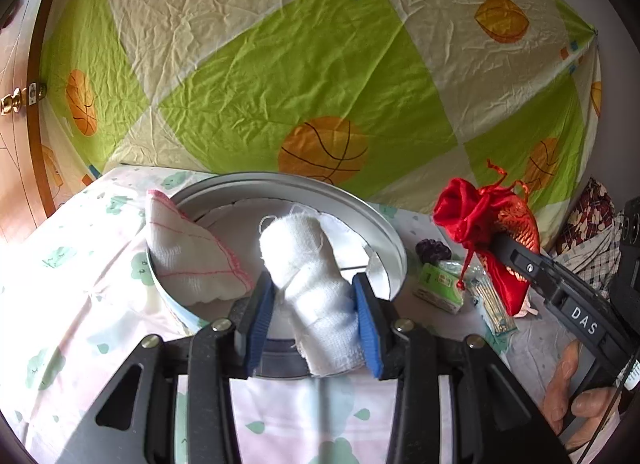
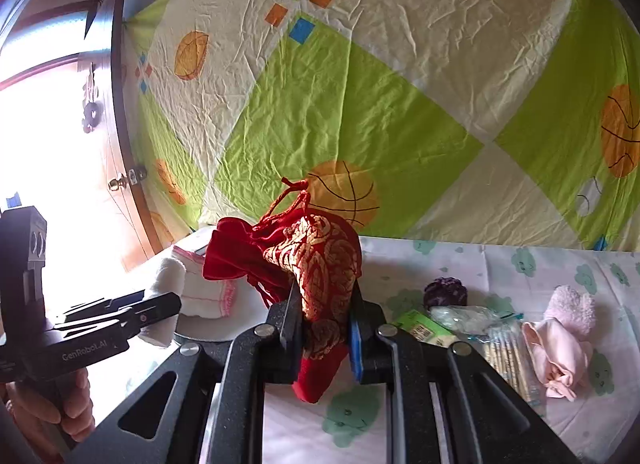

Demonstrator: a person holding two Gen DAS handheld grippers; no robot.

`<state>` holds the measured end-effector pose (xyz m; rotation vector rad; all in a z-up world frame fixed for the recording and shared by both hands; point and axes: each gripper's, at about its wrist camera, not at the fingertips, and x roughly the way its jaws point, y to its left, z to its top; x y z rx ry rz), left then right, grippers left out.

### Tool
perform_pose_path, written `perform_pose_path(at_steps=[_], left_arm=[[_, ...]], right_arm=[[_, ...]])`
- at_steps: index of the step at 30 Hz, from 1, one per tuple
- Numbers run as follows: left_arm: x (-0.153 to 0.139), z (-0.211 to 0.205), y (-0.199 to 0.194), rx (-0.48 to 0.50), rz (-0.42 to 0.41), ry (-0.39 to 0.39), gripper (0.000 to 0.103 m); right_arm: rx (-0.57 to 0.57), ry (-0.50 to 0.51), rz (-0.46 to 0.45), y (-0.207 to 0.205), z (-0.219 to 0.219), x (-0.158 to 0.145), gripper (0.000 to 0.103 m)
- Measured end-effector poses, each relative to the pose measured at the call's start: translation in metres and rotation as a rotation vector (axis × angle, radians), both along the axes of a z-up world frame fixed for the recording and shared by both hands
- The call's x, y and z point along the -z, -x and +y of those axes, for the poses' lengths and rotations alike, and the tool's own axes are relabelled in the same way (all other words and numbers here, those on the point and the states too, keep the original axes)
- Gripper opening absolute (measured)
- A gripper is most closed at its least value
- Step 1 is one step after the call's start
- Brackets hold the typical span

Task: Organize soft objects
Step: 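Carry the gauze roll and red pouch into the tin and open both tools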

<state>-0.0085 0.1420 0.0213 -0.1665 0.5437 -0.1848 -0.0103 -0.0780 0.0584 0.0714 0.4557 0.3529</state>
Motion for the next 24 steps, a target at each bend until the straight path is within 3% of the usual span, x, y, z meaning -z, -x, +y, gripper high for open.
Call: perform_pose_path(at_steps=[13, 24], left_arm=[[-0.018, 0.033, -0.071, -0.120, -0.033, -0.061, 0.039], [0.003, 0.047, -0.102, -0.131, 0.002, -0.046, 0.039]], right_arm=[[0.040, -0.075, -0.012, -0.041, 0.050, -0.002, 0.019], [0.056, -0.128, 0.077, -0.081, 0.077, 0.025, 0.019]])
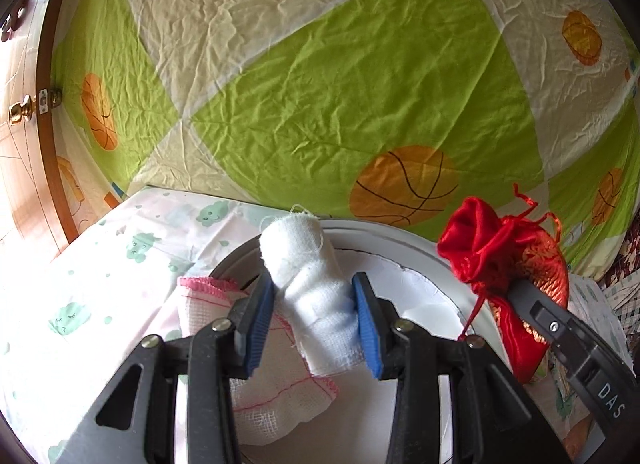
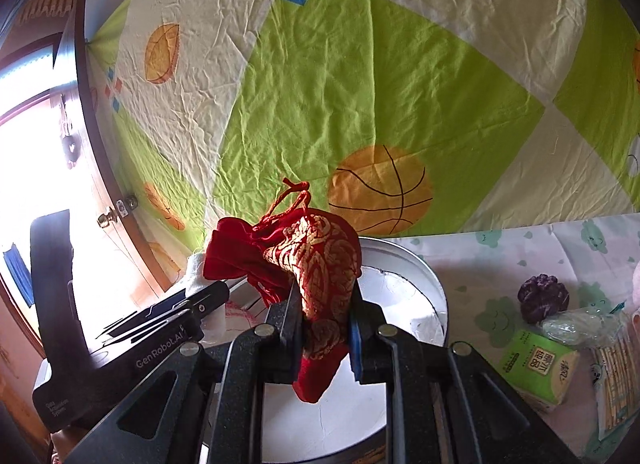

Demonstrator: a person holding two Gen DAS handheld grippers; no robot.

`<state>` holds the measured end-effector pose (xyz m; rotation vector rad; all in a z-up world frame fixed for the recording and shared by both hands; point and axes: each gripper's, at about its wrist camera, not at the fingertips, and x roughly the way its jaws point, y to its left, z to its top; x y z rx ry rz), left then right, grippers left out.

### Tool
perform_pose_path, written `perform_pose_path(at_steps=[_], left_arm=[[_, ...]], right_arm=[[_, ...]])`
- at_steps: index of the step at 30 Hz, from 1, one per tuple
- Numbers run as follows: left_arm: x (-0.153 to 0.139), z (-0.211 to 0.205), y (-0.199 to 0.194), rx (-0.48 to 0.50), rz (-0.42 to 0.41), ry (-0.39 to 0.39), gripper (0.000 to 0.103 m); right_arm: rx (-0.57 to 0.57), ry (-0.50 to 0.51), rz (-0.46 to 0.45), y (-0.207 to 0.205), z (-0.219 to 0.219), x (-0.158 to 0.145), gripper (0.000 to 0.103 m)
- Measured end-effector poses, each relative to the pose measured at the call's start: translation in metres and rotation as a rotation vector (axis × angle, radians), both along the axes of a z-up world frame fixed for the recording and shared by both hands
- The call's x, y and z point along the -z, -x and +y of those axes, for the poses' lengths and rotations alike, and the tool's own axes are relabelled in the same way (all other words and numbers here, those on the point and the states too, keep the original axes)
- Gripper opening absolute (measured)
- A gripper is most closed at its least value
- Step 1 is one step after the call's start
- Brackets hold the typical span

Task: Organize soft objects
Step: 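Carry the gauze roll and red pouch into the tin and open both tools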

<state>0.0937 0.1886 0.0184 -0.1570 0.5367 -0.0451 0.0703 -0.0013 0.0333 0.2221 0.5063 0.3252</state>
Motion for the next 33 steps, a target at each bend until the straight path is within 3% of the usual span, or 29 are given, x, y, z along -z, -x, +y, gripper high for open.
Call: perform_pose_path(at_steps=[4, 13, 20, 30, 33], left_arm=[[0.006, -0.002, -0.004, -0.002, 0.009, -0.038, 0.039], [0.016, 0.003, -0.013, -0.013, 0.074, -0.026, 0.039], [0.020, -0.004, -0.015, -0.021, 0.093, -0.089, 0.039], [0.028, 0.000, -0.022, -0.039, 0.141, -0.094, 0.039], [0.028, 0.002, -0.023, -0.054, 0.146, -0.103, 0.042]], right_arm=[[0.010, 0.012, 0.025, -0.013, 0.012, 0.011, 0.019], [-0.002, 0.037, 0.078, -0.033, 0.027, 0.035, 0.019], [-0.011, 0.033, 0.087, -0.036, 0.028, 0.040, 0.021], [-0.049, 0.039, 0.112, -0.037, 0.032, 0.044, 0.022], [-0.058, 0.024, 0.114, -0.036, 0.031, 0.043, 0.033]])
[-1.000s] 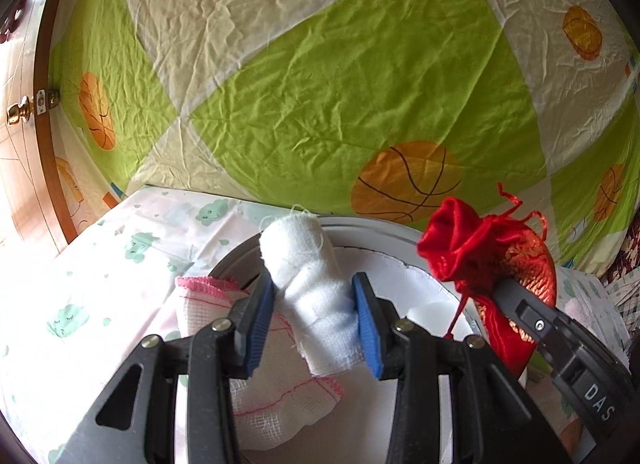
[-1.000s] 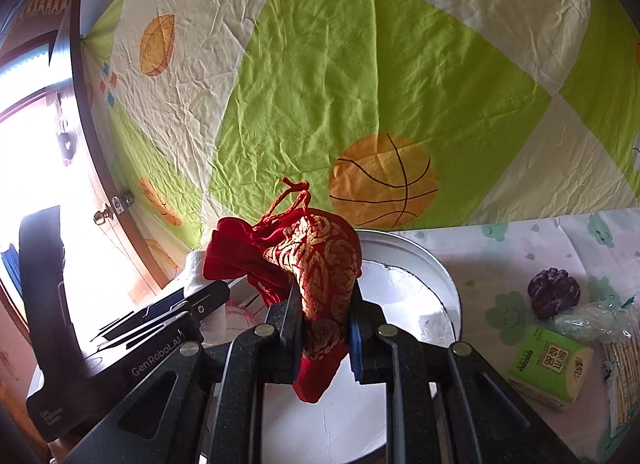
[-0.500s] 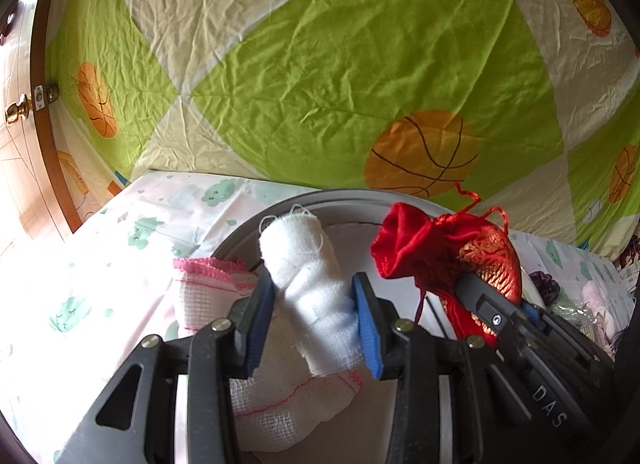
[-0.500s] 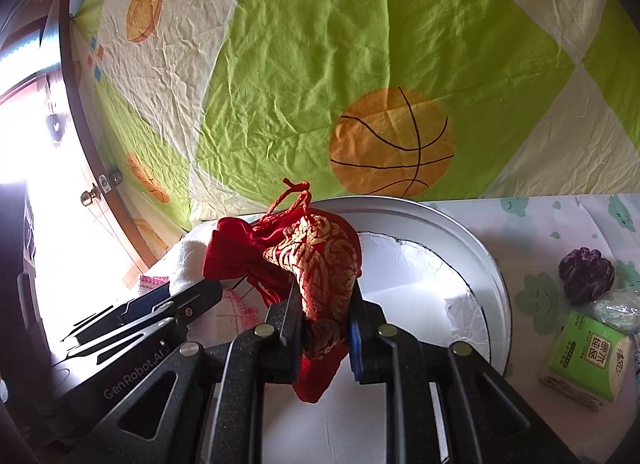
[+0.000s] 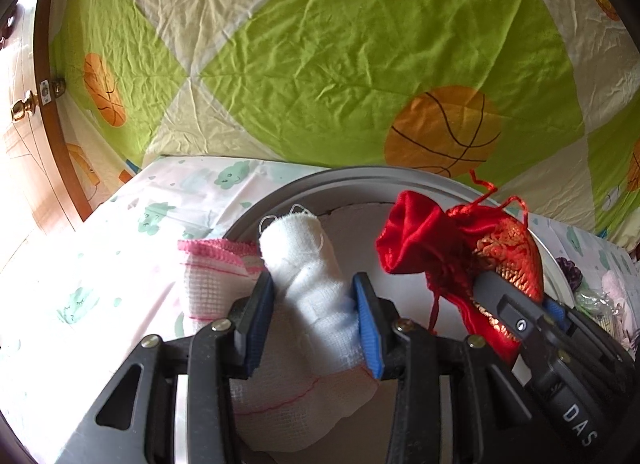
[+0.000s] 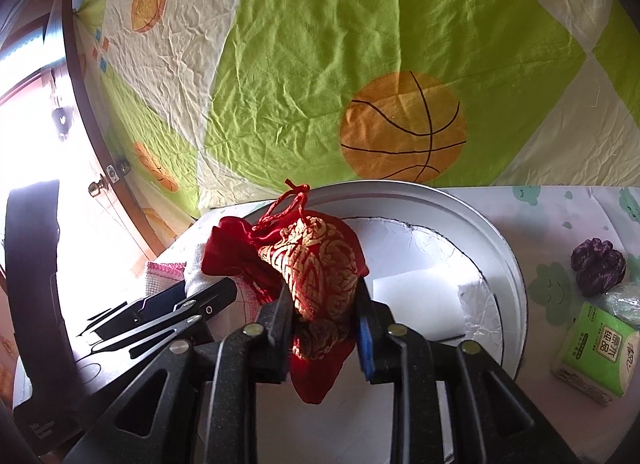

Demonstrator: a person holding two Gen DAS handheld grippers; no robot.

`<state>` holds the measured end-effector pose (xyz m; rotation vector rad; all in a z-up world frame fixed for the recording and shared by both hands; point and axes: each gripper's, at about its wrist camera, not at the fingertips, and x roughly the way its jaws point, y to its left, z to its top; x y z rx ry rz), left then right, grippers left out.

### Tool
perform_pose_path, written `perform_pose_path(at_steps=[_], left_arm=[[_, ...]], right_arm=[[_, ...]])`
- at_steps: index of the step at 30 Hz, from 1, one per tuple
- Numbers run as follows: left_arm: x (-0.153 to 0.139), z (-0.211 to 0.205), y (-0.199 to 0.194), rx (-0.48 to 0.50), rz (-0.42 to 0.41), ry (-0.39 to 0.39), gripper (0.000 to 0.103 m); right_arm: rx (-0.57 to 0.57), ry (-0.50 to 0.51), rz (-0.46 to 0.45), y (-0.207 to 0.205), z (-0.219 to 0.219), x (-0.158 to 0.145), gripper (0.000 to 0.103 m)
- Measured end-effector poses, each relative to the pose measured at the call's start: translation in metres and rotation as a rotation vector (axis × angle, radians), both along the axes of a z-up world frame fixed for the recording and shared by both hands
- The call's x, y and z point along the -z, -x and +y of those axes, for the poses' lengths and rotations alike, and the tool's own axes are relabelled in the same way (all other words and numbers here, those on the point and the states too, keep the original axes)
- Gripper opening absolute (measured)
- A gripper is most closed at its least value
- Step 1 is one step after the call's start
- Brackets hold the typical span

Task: Organize soft objects
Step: 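Carry the gauze roll and red pouch into the tin and open both tools, then withdraw both tools from the tin back over the table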

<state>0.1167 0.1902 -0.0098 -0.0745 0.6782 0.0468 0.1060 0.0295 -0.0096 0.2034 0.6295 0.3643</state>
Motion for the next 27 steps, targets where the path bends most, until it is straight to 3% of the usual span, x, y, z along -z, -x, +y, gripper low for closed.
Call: perform_pose_path(at_steps=[1, 5, 9, 13, 20, 27], left_arm=[[0.000, 0.001, 0.000, -0.005, 0.001, -0.001, 0.043], [-0.003, 0.006, 0.003, -0.018, -0.008, 0.024, 0.067], [-0.008, 0.007, 0.009, 0.000, -0.040, 0.055, 0.085], [-0.013, -0.001, 0.016, 0.015, -0.079, 0.012, 0.099], [-0.026, 0.003, 0.028, -0.004, -0.182, -0.008, 0.103], [-0.036, 0.027, 0.039, -0.194, -0.278, -0.050, 0.103]], right_arm=[[-0.001, 0.004, -0.005, 0.001, 0.000, -0.001, 0.039], [-0.001, 0.018, -0.045, 0.008, 0.000, -0.004, 0.057], [0.033, -0.005, -0.066, 0.013, -0.011, -0.007, 0.057], [0.076, -0.029, -0.073, 0.017, -0.025, -0.008, 0.058], [0.160, -0.027, -0.135, 0.032, -0.047, -0.019, 0.058], [0.215, 0.020, -0.146, 0.044, -0.062, -0.018, 0.058]])
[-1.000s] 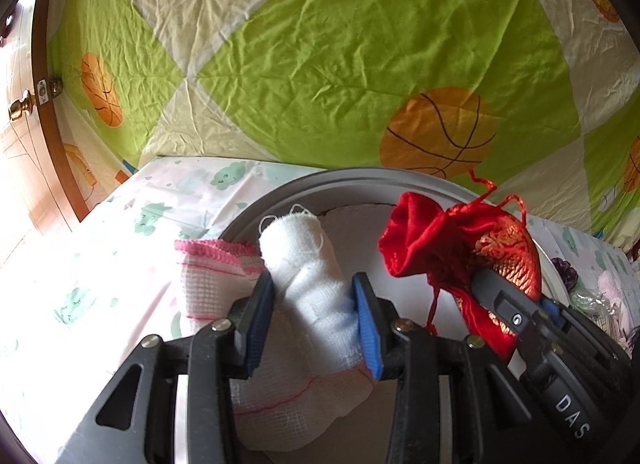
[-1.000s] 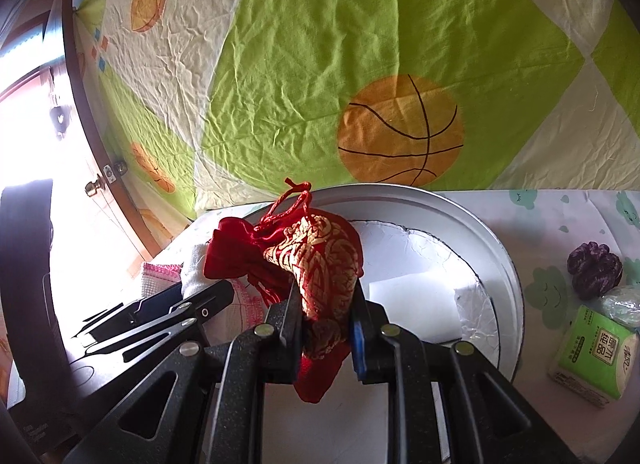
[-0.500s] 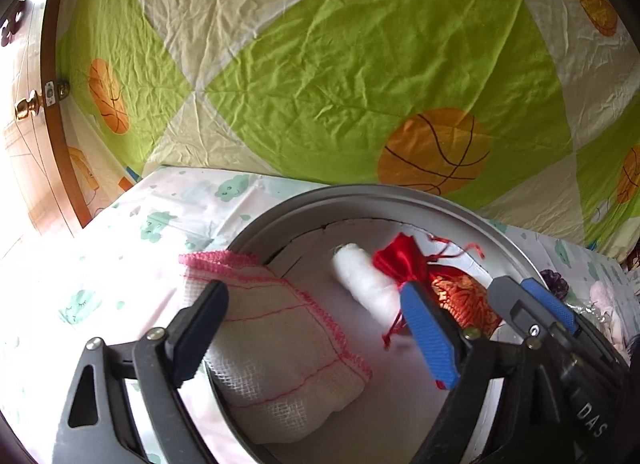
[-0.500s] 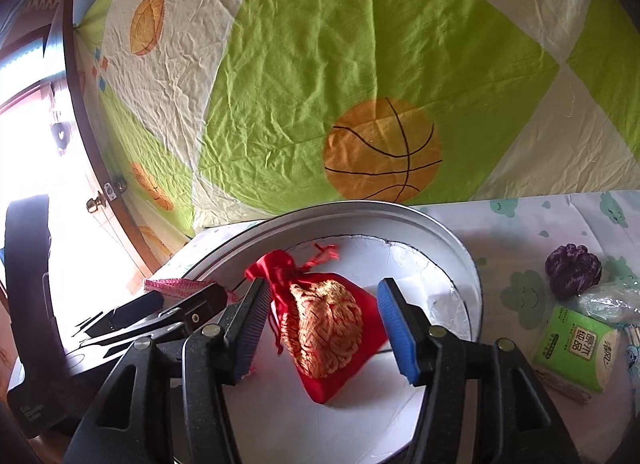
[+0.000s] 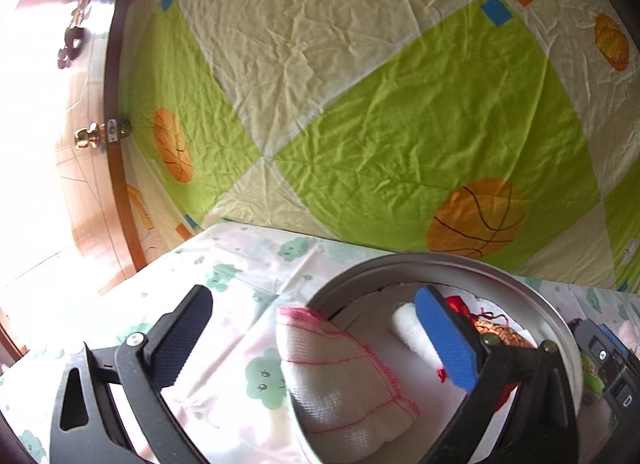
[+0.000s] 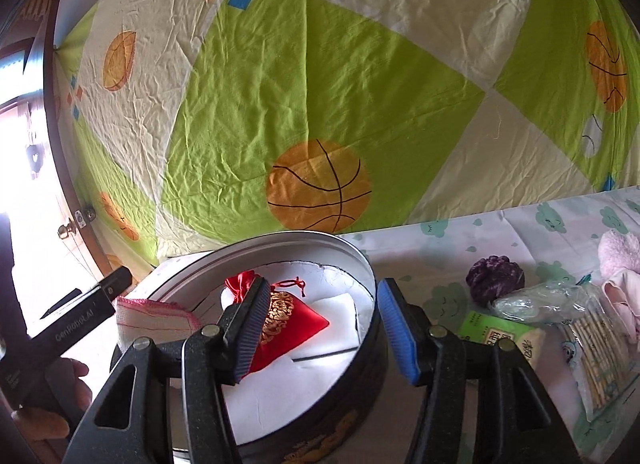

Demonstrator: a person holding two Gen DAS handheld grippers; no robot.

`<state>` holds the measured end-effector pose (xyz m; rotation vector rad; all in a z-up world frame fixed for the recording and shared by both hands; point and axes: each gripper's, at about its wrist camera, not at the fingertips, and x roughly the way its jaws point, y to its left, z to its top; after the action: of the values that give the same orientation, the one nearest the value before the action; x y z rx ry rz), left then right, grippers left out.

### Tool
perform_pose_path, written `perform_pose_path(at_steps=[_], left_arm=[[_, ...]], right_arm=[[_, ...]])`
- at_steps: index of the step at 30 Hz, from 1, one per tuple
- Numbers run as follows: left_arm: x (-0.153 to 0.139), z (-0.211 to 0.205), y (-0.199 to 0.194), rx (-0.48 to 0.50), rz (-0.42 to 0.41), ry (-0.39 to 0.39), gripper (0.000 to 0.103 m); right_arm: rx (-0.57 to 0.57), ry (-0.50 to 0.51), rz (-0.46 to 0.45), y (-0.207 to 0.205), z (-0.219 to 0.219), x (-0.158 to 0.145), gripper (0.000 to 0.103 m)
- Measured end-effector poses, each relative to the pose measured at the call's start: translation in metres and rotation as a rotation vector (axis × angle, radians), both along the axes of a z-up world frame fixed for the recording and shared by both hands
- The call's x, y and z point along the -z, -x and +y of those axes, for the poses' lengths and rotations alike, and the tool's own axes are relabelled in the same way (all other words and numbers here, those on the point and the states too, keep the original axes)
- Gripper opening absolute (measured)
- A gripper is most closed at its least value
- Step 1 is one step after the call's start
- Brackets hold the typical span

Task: Organize soft objects
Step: 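Withdraw both tools from the tin back over the table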

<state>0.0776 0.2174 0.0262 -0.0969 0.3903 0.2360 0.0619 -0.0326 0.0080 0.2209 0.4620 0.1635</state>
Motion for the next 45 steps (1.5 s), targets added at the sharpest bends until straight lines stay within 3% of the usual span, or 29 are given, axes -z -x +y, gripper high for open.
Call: perform_pose_path(at_steps=[6, 11, 22, 32, 45], left_arm=[[0.002, 0.016, -0.001, -0.032, 0.008, 0.056, 0.103], [0.006, 0.011, -0.001, -0.033, 0.018, 0.049, 0.103], [0.014, 0.002, -0.001, -0.029, 0.040, 0.059, 0.103], [0.025, -0.012, 0.005, -0.053, 0.047, 0.012, 0.103], [0.033, -0.017, 0.023, -0.076, 0.050, 0.053, 0.102]], right_arm=[[-0.007, 0.065, -0.028, 0.014, -0.001, 0.000, 0.058], [-0.025, 0.114, -0.055, 0.023, 0.002, -0.002, 0.058], [-0.029, 0.115, -0.032, 0.028, -0.011, -0.001, 0.058], [-0.013, 0.151, -0.047, 0.037, -0.023, -0.003, 0.058], [-0.007, 0.171, -0.058, 0.047, -0.047, -0.004, 0.058]])
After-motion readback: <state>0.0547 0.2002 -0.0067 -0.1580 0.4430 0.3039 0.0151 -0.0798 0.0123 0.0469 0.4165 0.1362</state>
